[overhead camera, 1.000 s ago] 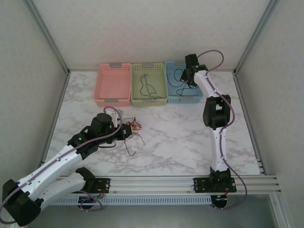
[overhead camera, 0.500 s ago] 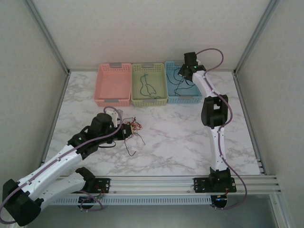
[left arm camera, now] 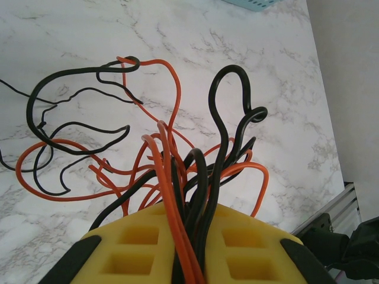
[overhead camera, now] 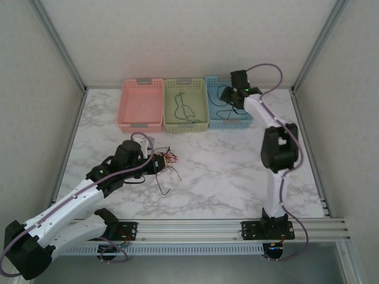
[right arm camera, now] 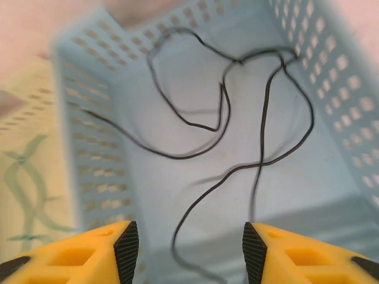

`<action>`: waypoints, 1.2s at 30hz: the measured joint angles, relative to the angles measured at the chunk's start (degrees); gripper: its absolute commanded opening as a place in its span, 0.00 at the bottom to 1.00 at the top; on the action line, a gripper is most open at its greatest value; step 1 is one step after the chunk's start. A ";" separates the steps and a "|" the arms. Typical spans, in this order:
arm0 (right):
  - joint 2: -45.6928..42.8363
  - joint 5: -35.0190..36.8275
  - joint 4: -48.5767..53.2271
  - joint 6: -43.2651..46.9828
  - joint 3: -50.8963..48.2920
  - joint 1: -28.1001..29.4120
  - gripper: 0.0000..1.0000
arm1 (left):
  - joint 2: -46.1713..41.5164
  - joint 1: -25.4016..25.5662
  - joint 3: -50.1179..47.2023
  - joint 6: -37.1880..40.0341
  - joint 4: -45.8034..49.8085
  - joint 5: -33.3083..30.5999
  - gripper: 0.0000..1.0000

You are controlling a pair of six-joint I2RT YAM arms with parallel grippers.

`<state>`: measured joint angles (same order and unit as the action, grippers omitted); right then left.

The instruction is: Untangle the cables

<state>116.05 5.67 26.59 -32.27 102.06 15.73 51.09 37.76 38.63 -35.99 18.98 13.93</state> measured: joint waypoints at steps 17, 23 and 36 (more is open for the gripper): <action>-53.02 -26.49 -23.63 4.79 -62.90 12.59 0.43 | 2.29 0.00 0.31 1.33 -3.61 3.91 0.00; -62.47 -31.28 -26.03 6.97 -64.92 18.84 0.21 | 4.24 0.00 0.33 1.38 -6.49 8.02 0.00; -57.64 -32.94 -27.23 6.14 -61.77 28.72 0.32 | 5.62 0.00 1.16 1.42 -7.65 11.15 0.00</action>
<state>58.41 -27.27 -0.64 -26.13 40.29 44.45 56.71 37.76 39.79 -34.57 11.33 25.08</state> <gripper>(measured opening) 0.302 0.127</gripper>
